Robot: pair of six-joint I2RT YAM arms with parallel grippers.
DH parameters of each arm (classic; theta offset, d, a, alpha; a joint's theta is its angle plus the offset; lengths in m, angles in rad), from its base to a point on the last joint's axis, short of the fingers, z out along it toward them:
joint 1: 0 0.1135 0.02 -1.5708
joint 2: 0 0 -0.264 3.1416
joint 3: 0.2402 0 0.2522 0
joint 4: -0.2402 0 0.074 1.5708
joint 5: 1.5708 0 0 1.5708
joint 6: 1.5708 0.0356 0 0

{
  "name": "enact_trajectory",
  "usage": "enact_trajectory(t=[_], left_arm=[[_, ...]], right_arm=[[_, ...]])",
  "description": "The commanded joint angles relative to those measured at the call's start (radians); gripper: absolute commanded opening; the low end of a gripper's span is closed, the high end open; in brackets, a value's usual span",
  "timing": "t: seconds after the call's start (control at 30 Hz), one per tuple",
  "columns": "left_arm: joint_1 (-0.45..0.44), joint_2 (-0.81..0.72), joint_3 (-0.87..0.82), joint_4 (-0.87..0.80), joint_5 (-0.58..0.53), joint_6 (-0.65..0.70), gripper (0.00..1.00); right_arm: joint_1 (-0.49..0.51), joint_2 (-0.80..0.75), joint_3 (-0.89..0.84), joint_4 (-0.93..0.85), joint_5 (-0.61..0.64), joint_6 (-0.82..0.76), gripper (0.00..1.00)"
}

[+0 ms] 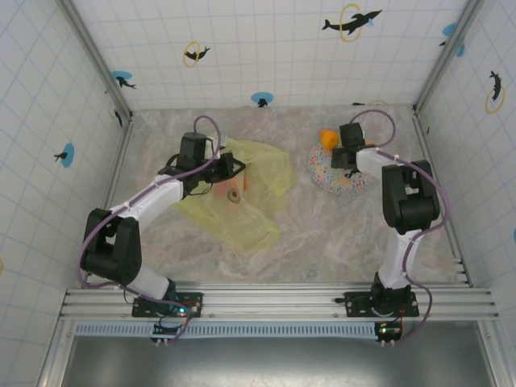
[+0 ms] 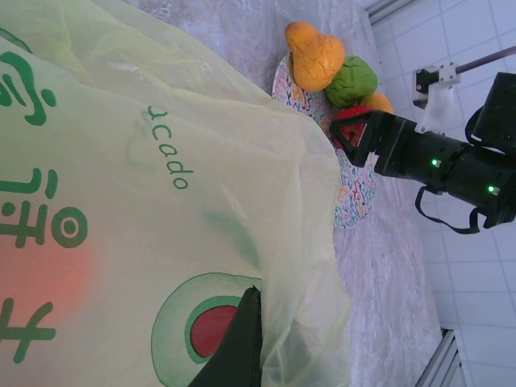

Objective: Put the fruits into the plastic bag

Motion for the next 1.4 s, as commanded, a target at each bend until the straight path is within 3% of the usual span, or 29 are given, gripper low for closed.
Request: enact_trajectory(t=[0.0,0.47,0.73,0.93,1.07,1.17,1.37], left_arm=[[-0.007,-0.008,0.002,0.007,0.01,-0.003,0.0],[-0.007,-0.01,0.003,0.004,0.008,0.0,0.0],[-0.006,-0.008,0.003,0.003,0.007,-0.001,0.0],[-0.007,-0.012,0.003,0.004,0.01,-0.004,0.0],[-0.007,-0.013,0.003,0.005,0.01,-0.006,0.0],[-0.007,-0.015,0.003,0.007,0.013,-0.007,0.0],[-0.007,-0.016,0.003,0.007,0.011,-0.004,0.0]], right_arm=[[-0.001,0.029,0.056,-0.013,0.018,-0.011,0.9],[-0.003,0.03,0.052,-0.006,0.02,-0.021,0.72],[-0.003,-0.067,-0.042,0.025,-0.015,-0.016,0.64],[-0.001,-0.242,-0.195,0.066,-0.062,0.004,0.63],[0.029,-0.438,-0.365,0.147,-0.183,-0.003,0.64],[0.072,-0.584,-0.498,0.24,-0.353,-0.011,0.64],[0.245,-0.729,-0.658,0.403,-0.527,-0.056,0.66]])
